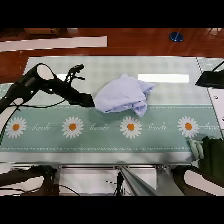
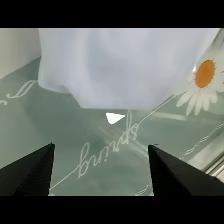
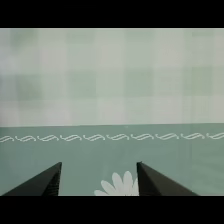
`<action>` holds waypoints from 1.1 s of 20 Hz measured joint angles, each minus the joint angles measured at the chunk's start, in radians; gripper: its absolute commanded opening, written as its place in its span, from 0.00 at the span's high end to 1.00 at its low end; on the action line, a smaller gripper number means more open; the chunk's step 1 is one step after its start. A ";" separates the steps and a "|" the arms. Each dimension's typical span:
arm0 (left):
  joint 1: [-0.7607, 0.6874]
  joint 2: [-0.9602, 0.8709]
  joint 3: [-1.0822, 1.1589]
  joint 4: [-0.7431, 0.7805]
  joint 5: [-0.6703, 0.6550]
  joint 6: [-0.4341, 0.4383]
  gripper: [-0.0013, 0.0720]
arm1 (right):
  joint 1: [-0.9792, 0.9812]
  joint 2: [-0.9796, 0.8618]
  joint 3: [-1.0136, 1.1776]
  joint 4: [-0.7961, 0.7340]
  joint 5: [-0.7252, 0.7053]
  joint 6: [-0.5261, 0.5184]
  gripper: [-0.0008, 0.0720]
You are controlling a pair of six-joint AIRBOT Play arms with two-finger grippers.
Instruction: Fold the shirts.
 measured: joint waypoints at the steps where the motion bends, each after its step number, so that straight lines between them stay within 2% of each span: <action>1: 0.022 -0.020 -0.001 -0.038 -0.001 0.012 0.00 | -0.010 0.001 -0.027 0.016 -0.012 -0.011 0.23; 5: 0.072 -0.082 -0.001 -0.138 -0.018 0.038 0.00 | -0.030 0.001 -0.116 0.057 -0.055 -0.045 0.23; 11: 0.055 -0.190 0.000 -0.285 -0.026 0.052 0.02 | -0.037 0.001 -0.165 0.077 -0.099 -0.059 0.23; 12: 0.048 -0.208 0.000 -0.297 -0.026 0.053 0.15 | -0.037 0.001 -0.168 0.077 -0.104 -0.060 0.23; 14: 0.041 -0.238 0.001 -0.317 -0.024 0.052 0.82 | -0.037 0.001 -0.171 0.085 -0.111 -0.060 0.23; 15: 0.039 -0.250 0.001 -0.323 -0.023 0.049 0.95 | -0.037 0.001 -0.171 0.088 -0.114 -0.060 0.23; 21: 0.066 -0.276 0.013 -0.380 -0.054 0.046 0.95 | -0.039 -0.017 -0.173 0.107 -0.142 -0.061 0.22; 22: 0.074 -0.277 0.019 -0.385 -0.066 0.050 0.95 | -0.039 -0.034 -0.173 0.126 -0.150 -0.060 0.16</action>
